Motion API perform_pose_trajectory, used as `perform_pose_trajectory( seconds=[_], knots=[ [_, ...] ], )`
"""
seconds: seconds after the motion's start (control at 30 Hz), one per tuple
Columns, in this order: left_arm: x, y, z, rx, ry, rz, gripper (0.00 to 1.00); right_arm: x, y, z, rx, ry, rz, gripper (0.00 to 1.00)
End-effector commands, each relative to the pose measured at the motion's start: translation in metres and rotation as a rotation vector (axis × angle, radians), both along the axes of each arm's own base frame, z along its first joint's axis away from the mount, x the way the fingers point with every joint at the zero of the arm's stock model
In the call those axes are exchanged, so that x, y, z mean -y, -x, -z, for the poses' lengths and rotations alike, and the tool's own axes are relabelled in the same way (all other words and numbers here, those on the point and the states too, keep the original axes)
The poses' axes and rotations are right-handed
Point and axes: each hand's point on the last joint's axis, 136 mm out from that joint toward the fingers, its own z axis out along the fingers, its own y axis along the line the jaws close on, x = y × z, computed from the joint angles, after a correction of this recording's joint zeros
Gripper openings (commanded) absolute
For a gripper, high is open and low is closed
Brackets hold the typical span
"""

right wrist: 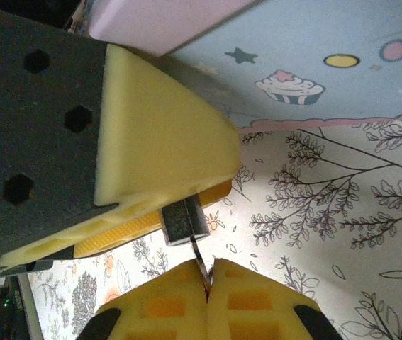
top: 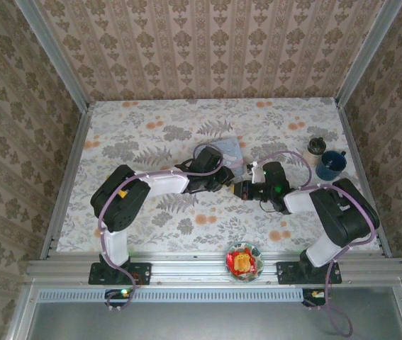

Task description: Unlock a padlock with a key

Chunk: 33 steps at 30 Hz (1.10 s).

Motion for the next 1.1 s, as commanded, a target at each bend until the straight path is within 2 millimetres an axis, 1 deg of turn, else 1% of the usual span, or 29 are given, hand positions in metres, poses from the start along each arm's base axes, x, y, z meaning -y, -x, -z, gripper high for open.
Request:
perform_pose_trajectory(
  seconds=[0.0,0.17,0.27,0.37,0.53,0.63,0.73,0.87,1.0,1.07],
  knots=[
    [0.008,0.065,0.024,-0.254,-0.002,0.158,0.00,0.002,-0.032,-0.027,0.120,-0.005,0.062,0.00],
    [0.008,0.066,0.027,-0.257,0.003,0.158,0.00,0.018,-0.043,-0.029,0.116,0.029,0.184,0.00],
    [0.011,0.067,0.029,-0.266,0.010,0.162,0.00,0.024,-0.048,-0.037,0.136,0.007,0.253,0.00],
    [0.016,0.071,0.028,-0.267,0.009,0.182,0.00,0.027,-0.050,-0.044,0.167,0.008,0.302,0.00],
    [0.022,0.073,0.024,-0.261,0.018,0.199,0.00,0.022,-0.050,-0.048,0.196,0.073,0.327,0.00],
    [0.019,0.073,0.025,-0.261,0.021,0.180,0.00,0.022,-0.049,-0.044,0.180,0.092,0.324,0.05],
    [0.014,0.070,0.028,-0.262,0.032,0.153,0.00,0.024,-0.043,-0.036,0.156,0.111,0.315,0.11],
    [0.012,0.065,0.032,-0.264,0.050,0.113,0.00,0.026,-0.031,-0.026,0.113,0.123,0.301,0.22],
    [0.005,0.061,0.037,-0.271,0.035,0.094,0.00,0.030,-0.019,-0.025,0.095,0.117,0.301,0.36],
    [-0.001,0.057,0.038,-0.265,0.014,0.083,0.00,0.034,-0.013,-0.022,0.082,0.131,0.302,0.39]
  ],
)
